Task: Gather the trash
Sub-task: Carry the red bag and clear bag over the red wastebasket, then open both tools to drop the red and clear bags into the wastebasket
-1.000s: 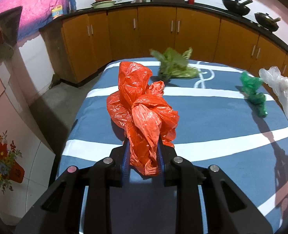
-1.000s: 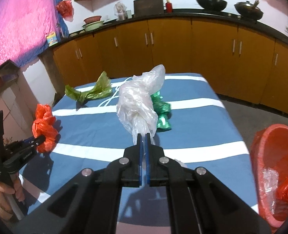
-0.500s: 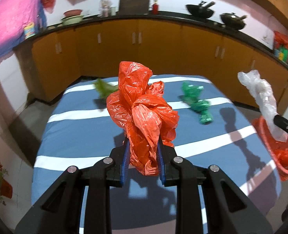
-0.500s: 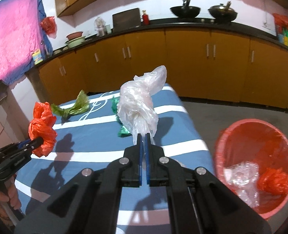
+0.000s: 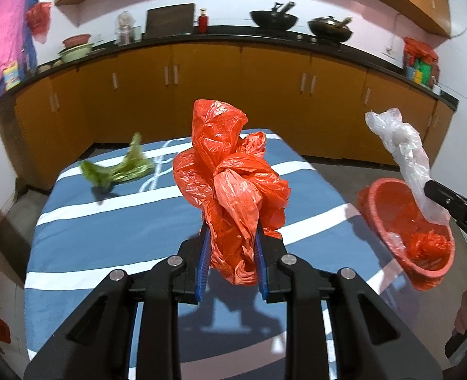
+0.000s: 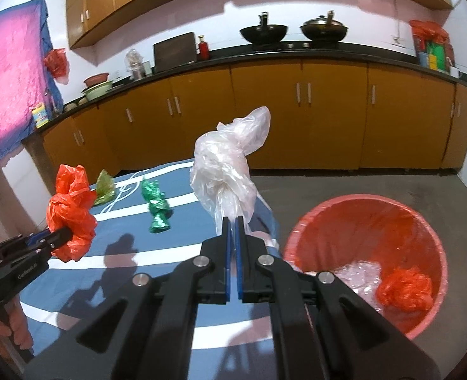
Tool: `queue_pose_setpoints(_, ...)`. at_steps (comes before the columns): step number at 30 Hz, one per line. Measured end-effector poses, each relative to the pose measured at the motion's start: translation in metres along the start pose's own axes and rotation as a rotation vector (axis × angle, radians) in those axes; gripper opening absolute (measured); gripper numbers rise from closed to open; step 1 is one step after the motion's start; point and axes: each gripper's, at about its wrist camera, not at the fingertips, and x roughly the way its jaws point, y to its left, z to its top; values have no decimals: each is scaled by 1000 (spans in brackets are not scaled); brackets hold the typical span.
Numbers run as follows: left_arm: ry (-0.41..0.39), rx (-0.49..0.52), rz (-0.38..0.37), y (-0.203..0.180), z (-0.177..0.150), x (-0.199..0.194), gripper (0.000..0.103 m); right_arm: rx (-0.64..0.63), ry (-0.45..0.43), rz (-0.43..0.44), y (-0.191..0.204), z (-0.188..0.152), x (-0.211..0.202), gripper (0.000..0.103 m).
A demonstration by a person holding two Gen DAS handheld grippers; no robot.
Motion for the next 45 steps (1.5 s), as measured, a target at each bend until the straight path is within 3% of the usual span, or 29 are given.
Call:
queue_pose_setpoints(21, 7, 114, -155, -102, 6, 12, 25, 107, -30, -112, -85, -13, -27, 4)
queue_pose_setpoints(27, 19, 170, -212, -147, 7, 22, 25, 139, -35, -164, -118, -16, -34, 4)
queue_pose_setpoints(36, 68, 228, -285, -210, 4, 48, 25, 186, -8, -215, -166, -30, -37, 4)
queue_pose_setpoints(45, 116, 265, -311, -243, -1, 68, 25, 199, 21, -216, -189, -41, -30, 4)
